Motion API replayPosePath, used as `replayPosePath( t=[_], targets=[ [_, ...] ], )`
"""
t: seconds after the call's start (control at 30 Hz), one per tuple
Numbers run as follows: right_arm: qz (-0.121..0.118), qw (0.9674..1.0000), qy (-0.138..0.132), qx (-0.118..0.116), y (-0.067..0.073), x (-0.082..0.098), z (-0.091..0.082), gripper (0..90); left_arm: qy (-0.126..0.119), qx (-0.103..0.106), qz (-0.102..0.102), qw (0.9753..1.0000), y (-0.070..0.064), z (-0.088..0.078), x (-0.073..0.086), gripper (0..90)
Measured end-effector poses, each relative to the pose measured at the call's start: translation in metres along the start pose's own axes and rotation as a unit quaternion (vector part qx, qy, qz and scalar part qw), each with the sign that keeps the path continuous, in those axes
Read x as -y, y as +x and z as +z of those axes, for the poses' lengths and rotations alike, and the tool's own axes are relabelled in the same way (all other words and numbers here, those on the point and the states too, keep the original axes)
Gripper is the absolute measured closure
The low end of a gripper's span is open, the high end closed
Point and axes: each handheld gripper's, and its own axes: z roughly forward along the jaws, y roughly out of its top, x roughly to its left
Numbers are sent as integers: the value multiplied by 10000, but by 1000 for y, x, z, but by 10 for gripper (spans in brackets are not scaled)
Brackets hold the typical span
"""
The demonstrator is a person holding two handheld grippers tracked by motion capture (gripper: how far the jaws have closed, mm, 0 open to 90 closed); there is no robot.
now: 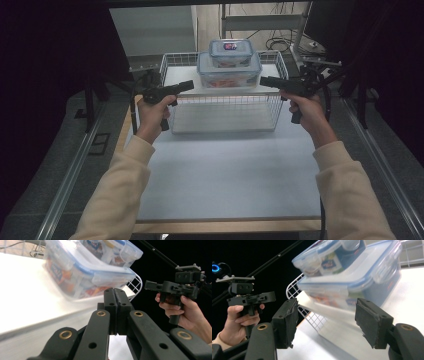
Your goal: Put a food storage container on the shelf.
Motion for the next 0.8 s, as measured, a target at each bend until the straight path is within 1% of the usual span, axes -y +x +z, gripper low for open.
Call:
replayPosePath(
  t=[0.07, 0.13, 0.2, 0.27, 0.33, 0.37, 0.43, 0.47, 0.5, 0.53, 0.6, 0.7, 0.73, 0.77, 0.8],
  targets=[
    [-84, 10000, 5, 22, 1, 8, -6, 346, -13, 24, 21, 10000, 0, -7, 8, 890],
    [-96, 10000, 23, 5, 2, 15, -11, 344, -19, 52, 70, 10000, 0, -14, 19, 888],
    [-131, 9999, -7, -18, 3, 26, -19, 345, -1, 73, 78, 9999, 0, -20, 29, 883],
    [-176, 9998, 5, -34, 4, 37, -24, 345, 1, 59, 54, 10000, 1, -25, 39, 877],
    [-205, 9998, 41, -28, 4, 52, -30, 342, 16, 9, 94, 10000, 2, -30, 52, 855],
    [-208, 9998, 44, -29, 4, 57, -32, 341, 56, -55, 138, 9999, 2, -32, 60, 831],
    [-177, 9998, 76, -27, 2, 73, -37, 338, 66, -133, 139, 9998, 2, -35, 75, 732],
    [-194, 9997, 114, 2, 1, 80, -39, 334, 69, -153, 134, 9998, 2, -36, 80, 662],
    [-198, 9997, 139, 20, 1, 85, -40, 331, 72, -224, 128, 9996, 3, -38, 88, 582],
    [-217, 9995, 191, 97, 0, 93, -43, 329, 103, -327, 191, 9992, 3, -39, 94, 512],
    [-266, 9992, 249, 171, -2, 105, -45, 319, 151, -455, 281, 9985, 3, -41, 105, 416],
    [-273, 9985, 381, 278, -6, 127, -48, 305, 280, -601, 454, 9968, 4, -43, 123, 355],
    [-259, 9982, 438, 315, -7, 134, -49, 301, 323, -601, 447, 9967, 6, -44, 131, 343],
    [-280, 9977, 511, 350, -8, 142, -50, 296, 363, -582, 429, 9967, 8, -44, 135, 335],
    [-287, 9974, 548, 376, -9, 147, -50, 294, 406, -586, 377, 9967, 10, -44, 141, 325]
  ],
)
